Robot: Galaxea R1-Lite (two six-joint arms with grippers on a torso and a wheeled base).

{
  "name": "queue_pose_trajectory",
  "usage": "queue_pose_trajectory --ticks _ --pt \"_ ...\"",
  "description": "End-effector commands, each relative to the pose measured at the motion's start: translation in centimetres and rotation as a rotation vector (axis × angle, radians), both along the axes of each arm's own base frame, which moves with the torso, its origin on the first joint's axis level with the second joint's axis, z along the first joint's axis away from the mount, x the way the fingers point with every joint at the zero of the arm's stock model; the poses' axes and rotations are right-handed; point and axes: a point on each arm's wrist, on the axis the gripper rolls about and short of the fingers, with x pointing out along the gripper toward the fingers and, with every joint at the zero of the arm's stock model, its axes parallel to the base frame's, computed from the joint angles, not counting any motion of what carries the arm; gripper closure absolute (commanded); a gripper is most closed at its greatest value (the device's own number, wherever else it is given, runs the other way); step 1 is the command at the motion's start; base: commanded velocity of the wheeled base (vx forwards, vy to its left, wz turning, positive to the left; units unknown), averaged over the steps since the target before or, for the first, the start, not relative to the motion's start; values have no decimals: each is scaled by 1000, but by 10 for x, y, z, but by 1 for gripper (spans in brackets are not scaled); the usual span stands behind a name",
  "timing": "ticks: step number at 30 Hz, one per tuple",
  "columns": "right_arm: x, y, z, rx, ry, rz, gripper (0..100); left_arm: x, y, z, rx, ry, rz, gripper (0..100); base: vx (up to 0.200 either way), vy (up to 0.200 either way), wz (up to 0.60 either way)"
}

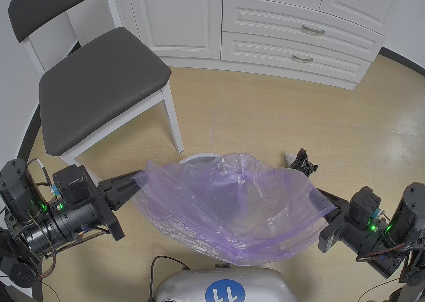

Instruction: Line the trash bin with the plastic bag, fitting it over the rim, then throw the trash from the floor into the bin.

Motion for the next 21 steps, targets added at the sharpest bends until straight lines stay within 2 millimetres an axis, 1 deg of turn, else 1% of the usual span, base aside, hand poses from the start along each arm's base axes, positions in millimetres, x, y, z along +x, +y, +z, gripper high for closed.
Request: queue_pose_trajectory --ticks 1,5,7,8,9,10,11,13,17,21 --pt "0 19 -16 4 44 53 100 -9 -10 -4 5 7 -30 100 0 0 0" --pt "2 42 -20 109 43 99 100 -8 -15 -8 16 26 -21 100 0 0 0" --pt "9 55 -22 170 25 101 100 -6 -16 -11 23 37 -21 100 0 0 0" --pt "9 55 -22 170 25 101 100 -4 -17 -14 29 50 -21 100 0 0 0" --pt "18 67 -24 250 -11 83 100 -2 -18 -16 36 61 -20 100 0 0 0" --pt "20 71 -27 269 -20 79 100 0 -19 -18 40 69 -20 100 0 0 0" --pt "23 75 -35 248 0 78 100 1 -20 -20 43 72 -20 100 0 0 0" --pt "27 81 -44 240 21 79 100 3 -22 -21 35 65 -19 100 0 0 0" --pt "28 89 -48 276 46 84 100 6 -23 -23 10 47 -8 100 0 0 0" --pt "31 91 -55 263 60 77 100 15 -28 -32 8 75 34 100 0 0 0"
